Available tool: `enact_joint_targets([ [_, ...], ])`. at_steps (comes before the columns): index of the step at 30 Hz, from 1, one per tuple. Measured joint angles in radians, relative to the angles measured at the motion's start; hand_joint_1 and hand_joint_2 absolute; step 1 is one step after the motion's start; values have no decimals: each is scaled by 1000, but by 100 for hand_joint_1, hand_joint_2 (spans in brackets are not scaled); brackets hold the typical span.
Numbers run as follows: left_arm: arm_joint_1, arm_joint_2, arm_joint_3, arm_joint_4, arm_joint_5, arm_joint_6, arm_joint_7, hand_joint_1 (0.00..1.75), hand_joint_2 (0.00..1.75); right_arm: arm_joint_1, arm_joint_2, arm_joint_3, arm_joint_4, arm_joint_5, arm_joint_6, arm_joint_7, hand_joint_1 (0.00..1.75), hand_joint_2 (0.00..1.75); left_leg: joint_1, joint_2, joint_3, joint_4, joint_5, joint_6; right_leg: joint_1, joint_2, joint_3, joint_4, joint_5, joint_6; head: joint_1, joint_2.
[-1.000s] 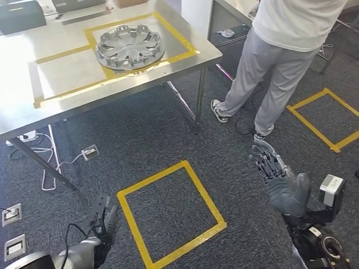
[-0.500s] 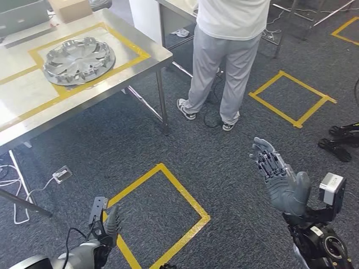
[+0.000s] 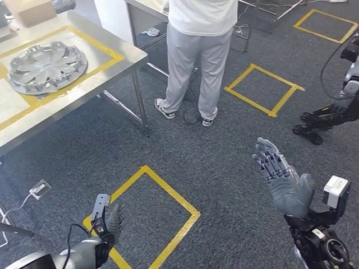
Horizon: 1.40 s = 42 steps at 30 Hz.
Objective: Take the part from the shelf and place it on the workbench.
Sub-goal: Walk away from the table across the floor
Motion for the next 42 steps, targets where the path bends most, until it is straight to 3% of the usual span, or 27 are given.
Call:
enact_joint_targets([
  [2,-2,-1,0,0,-3,3,0,0,0,-2,0,-1,0,1,0,0,0,0,-2,21,7,2,-6,-9,4,-42,76,-149,57,-4,2,0],
  [3,-3,-1,0,0,-5,6,0,0,0,-2,0,-2,0,2,0,0,0,0,-5,31,9,3,-8,-14,8,-58,101,-196,70,-10,2,0],
  [4,-4,0,0,0,-7,9,0,0,0,-3,0,-2,0,2,0,0,0,0,-8,40,10,4,-10,-19,12,-64,110,-215,71,-17,1,0],
  [6,-8,-1,0,0,-10,13,0,0,0,-1,0,-3,0,4,0,0,0,0,-9,59,11,6,-12,-29,14,-43,109,-217,74,-33,-2,0],
  [7,-10,-1,0,0,-11,13,0,0,0,0,0,-4,0,4,0,-1,0,0,-6,50,10,13,-20,-35,14,-30,109,-218,76,-40,-3,0],
  [9,-14,-2,0,0,-11,13,1,0,0,-3,0,-7,-1,5,0,-1,0,0,0,0,-18,82,-63,-44,10,-8,110,-223,83,-53,-5,0],
  [11,-12,-1,0,0,-10,13,3,0,0,-3,0,-7,-1,6,1,0,0,0,1,-46,-87,225,-128,-46,10,16,107,-223,85,-61,-9,0],
  [13,-7,0,0,0,-7,13,6,0,0,0,0,-7,0,7,1,0,0,0,0,-54,-144,323,-150,-44,13,44,106,-223,86,-64,-12,0],
  [14,-6,0,0,0,-4,12,7,0,0,1,0,-7,0,7,1,0,0,0,0,-56,-147,316,-132,-42,15,58,107,-222,86,-64,-13,0],
  [15,-6,0,1,0,1,10,7,0,0,2,0,-8,0,7,0,0,0,0,-1,-60,-129,268,-98,-37,16,72,107,-222,87,-64,-13,0],
  [17,-8,2,1,0,8,5,6,0,0,1,0,-8,0,8,0,0,0,0,-1,-95,-62,117,-24,-23,19,99,107,-220,87,-63,-13,0],
  [18,-9,3,2,0,10,3,5,0,0,1,0,-8,0,9,0,0,0,0,-1,-112,-36,59,-3,-18,19,112,105,-218,87,-60,-12,0],
  [20,-12,4,2,0,12,1,4,0,0,2,0,-9,0,9,-1,0,0,0,-4,-123,-17,15,3,-15,16,133,98,-217,88,-50,-12,0],
  [21,-13,2,2,0,13,0,3,0,0,2,0,-10,0,10,-2,1,0,0,-4,-110,-16,11,4,-14,14,145,95,-219,89,-43,-12,0],
  [22,-14,1,3,0,14,-1,3,0,0,4,0,-11,0,10,-2,1,0,0,-3,-99,-12,6,5,-11,13,143,91,-217,88,-37,-13,0],
  [24,-17,-3,4,0,15,-2,3,0,0,2,-1,-12,0,10,-3,0,0,0,3,-77,-5,-4,9,-5,16,98,68,-175,59,-25,-8,0],
  [26,-15,-4,6,0,15,-2,3,0,0,0,-2,-12,0,10,-3,0,0,0,2,-54,-2,-7,8,-2,11,39,13,-55,-4,-13,1,0],
  [27,-13,-5,7,0,14,-1,3,0,0,0,-2,-12,0,10,-3,0,0,0,1,-42,-2,-6,6,0,7,27,-19,12,-31,-8,4,0],
  [29,-8,-5,9,0,14,0,3,0,0,3,-2,-12,1,10,-3,0,0,0,2,-17,-1,-5,3,-1,1,14,-44,64,-33,-1,4,0],
  [30,-8,-5,9,0,14,0,3,0,0,4,-2,-13,2,10,-3,0,0,0,3,-5,1,-3,0,-4,-2,7,-25,29,-6,2,4,0],
  [32,-8,-5,10,0,15,0,3,0,0,3,-3,-12,2,11,-3,0,0,0,3,16,7,1,-8,-14,0,-32,45,-108,55,4,6,0],
  [34,-8,-3,10,0,17,0,2,0,0,0,-2,-12,2,14,-2,-2,0,0,-3,34,10,7,-15,-24,6,-63,91,-195,76,-8,8,0],
  [35,-8,-2,10,0,17,-1,1,0,0,0,-2,-12,2,14,-2,-2,0,0,-6,45,11,8,-15,-29,10,-63,94,-204,72,-17,7,0],
  [37,-8,-2,10,0,19,-2,-1,0,0,3,-2,-12,2,16,-1,-3,0,0,-6,63,13,9,-19,-39,10,-38,93,-205,77,-35,4,0],
  [39,-9,-2,10,0,21,-5,-5,0,0,4,-2,-12,1,20,-2,-4,0,0,-1,31,-1,51,-52,-48,7,-14,94,-210,82,-49,1,0],
  [41,-6,0,10,0,22,-8,-8,0,0,3,-2,-11,1,23,-2,-4,0,0,2,-28,-61,180,-118,-51,6,9,94,-213,86,-59,-5,0],
  [42,-2,1,10,0,23,-8,-9,0,0,5,-2,-10,2,25,-2,-3,0,0,1,-44,-100,255,-147,-50,7,22,92,-213,87,-62,-8,0],
])
